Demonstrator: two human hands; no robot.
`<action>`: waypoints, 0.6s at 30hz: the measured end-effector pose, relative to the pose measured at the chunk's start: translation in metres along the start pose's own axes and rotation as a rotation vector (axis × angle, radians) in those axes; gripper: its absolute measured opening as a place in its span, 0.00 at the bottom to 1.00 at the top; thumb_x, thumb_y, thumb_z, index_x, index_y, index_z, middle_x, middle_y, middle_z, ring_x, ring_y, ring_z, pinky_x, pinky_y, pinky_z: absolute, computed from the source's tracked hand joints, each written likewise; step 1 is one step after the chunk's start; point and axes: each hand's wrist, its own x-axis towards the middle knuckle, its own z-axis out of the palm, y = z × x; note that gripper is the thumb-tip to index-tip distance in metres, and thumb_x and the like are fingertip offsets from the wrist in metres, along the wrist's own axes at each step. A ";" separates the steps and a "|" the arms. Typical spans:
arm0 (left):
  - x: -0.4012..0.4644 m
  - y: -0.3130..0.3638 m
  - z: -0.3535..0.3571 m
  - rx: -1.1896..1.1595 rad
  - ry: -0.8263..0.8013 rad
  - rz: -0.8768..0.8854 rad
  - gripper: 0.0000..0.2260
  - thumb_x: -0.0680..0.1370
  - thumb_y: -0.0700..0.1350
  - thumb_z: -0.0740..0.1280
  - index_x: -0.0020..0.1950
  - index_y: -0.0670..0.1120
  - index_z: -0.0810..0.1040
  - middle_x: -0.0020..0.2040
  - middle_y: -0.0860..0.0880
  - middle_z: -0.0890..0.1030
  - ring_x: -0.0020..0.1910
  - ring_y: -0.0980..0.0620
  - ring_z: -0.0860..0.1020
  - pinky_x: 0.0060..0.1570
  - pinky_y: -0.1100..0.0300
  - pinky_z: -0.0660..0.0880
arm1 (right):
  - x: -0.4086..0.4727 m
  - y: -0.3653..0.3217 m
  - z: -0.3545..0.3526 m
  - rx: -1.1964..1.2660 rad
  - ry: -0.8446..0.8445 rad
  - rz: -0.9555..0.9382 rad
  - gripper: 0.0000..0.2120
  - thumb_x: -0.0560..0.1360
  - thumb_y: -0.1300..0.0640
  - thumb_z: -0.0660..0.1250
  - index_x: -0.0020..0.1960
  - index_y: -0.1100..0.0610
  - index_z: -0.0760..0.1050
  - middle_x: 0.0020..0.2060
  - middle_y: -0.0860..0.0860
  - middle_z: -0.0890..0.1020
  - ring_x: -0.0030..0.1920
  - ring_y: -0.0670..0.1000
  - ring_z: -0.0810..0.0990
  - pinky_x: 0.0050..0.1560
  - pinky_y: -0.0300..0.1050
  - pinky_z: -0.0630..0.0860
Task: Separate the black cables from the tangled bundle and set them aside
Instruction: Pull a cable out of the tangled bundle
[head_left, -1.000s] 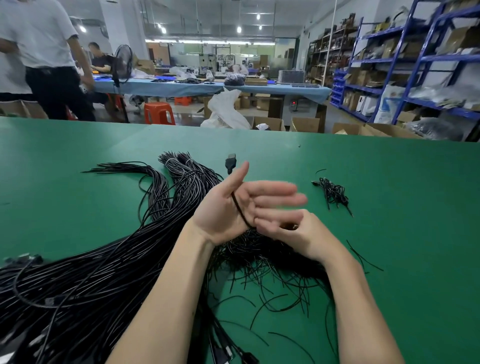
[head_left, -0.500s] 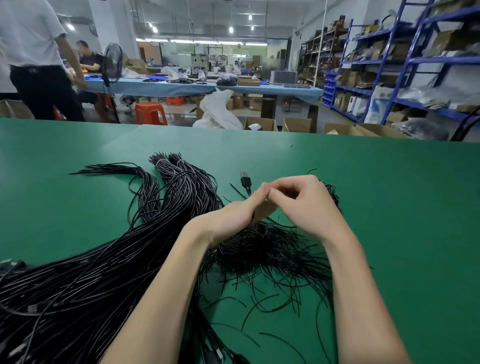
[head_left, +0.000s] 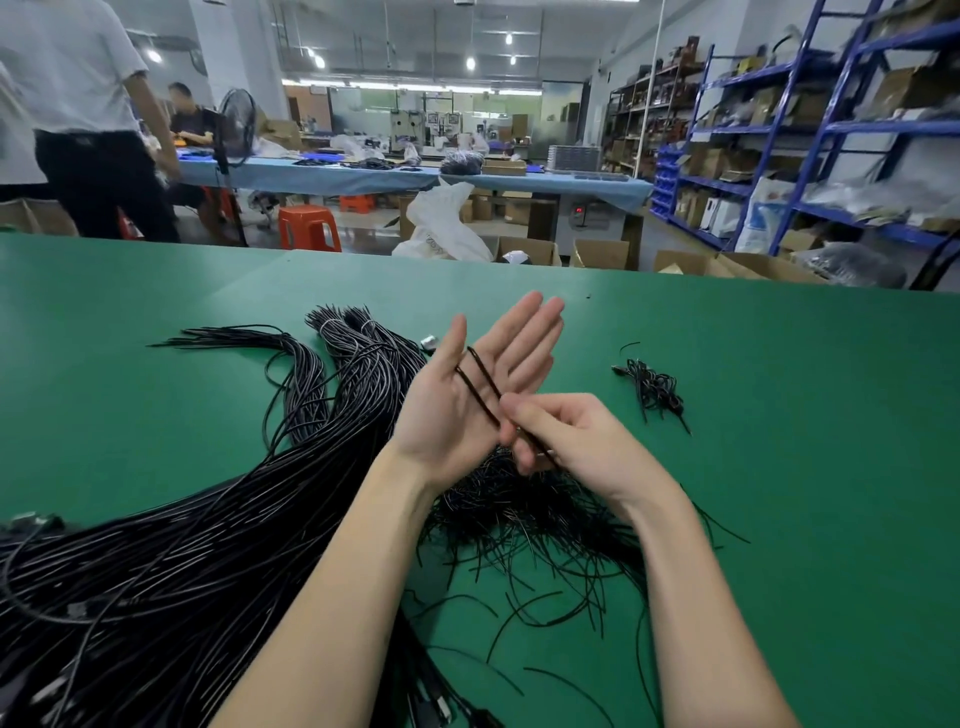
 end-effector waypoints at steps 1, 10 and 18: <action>-0.002 0.004 0.000 -0.040 -0.032 -0.017 0.29 0.85 0.57 0.42 0.81 0.40 0.57 0.80 0.43 0.62 0.79 0.48 0.61 0.80 0.51 0.52 | 0.001 0.004 -0.003 -0.104 0.026 0.012 0.23 0.74 0.35 0.70 0.32 0.53 0.80 0.26 0.51 0.77 0.29 0.48 0.73 0.37 0.38 0.72; -0.013 0.015 -0.009 0.347 -0.399 -0.454 0.35 0.83 0.60 0.46 0.76 0.31 0.64 0.73 0.30 0.67 0.72 0.35 0.69 0.72 0.47 0.67 | -0.004 0.013 -0.029 -0.539 0.003 0.092 0.07 0.70 0.48 0.75 0.38 0.51 0.84 0.32 0.42 0.82 0.35 0.43 0.79 0.41 0.42 0.77; -0.010 0.009 -0.001 1.334 -0.008 -0.585 0.32 0.83 0.64 0.47 0.78 0.45 0.66 0.77 0.42 0.68 0.76 0.42 0.65 0.73 0.52 0.61 | -0.002 -0.021 -0.027 -0.764 0.239 -0.067 0.10 0.74 0.51 0.68 0.36 0.40 0.81 0.29 0.35 0.80 0.32 0.39 0.77 0.35 0.39 0.73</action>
